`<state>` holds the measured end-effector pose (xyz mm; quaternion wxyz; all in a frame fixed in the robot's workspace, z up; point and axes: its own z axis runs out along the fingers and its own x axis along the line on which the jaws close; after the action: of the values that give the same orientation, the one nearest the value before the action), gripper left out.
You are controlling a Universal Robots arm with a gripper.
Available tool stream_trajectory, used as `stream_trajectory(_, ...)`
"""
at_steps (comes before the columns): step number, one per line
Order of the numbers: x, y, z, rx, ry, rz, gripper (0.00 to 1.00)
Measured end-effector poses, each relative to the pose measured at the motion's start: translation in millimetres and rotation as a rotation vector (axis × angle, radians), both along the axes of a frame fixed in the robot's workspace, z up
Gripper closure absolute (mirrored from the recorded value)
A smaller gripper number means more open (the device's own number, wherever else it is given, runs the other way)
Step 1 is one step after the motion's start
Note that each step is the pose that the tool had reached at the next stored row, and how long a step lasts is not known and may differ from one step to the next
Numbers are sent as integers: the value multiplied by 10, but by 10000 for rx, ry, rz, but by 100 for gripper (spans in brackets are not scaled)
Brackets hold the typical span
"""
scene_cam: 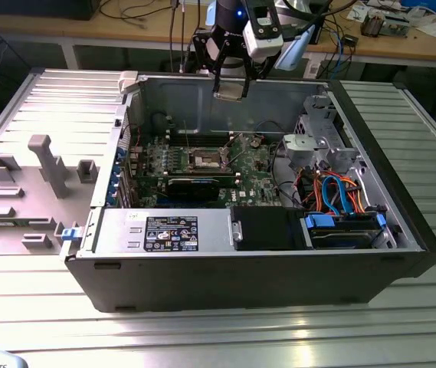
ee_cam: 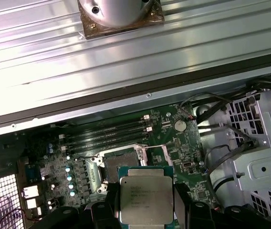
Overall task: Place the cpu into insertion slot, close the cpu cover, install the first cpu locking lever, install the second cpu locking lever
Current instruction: 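Place the cpu into insertion slot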
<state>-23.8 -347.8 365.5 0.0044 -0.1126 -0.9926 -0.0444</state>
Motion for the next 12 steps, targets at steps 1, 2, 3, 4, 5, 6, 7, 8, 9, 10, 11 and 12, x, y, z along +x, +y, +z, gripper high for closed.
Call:
stream_trajectory(1, 0, 0, 0, -1, 0, -13, 46)
stream_trajectory(2, 0, 0, 0, -1, 0, -32, 46)
stream_trajectory(3, 0, 0, 0, -1, 0, -60, 46)
stream_trajectory(4, 0, 0, 0, -2, 1, -89, 46)
stream_trajectory(5, 0, 0, 0, -2, 0, -117, 46)
stream_trajectory(6, 0, 0, 0, -2, 0, -133, 46)
stream_trajectory(7, 0, 0, 0, -2, 0, -144, 46)
stream_trajectory(8, 0, 0, 0, -2, 0, -157, 46)
stream_trajectory(9, 0, 0, 0, -2, 0, -169, 46)
stream_trajectory(10, 0, 0, 0, -2, 0, -183, 46)
stream_trajectory(11, 0, 0, 1, -3, 1, -196, 46)
stream_trajectory(12, 0, 0, 0, -2, 0, -213, 46)
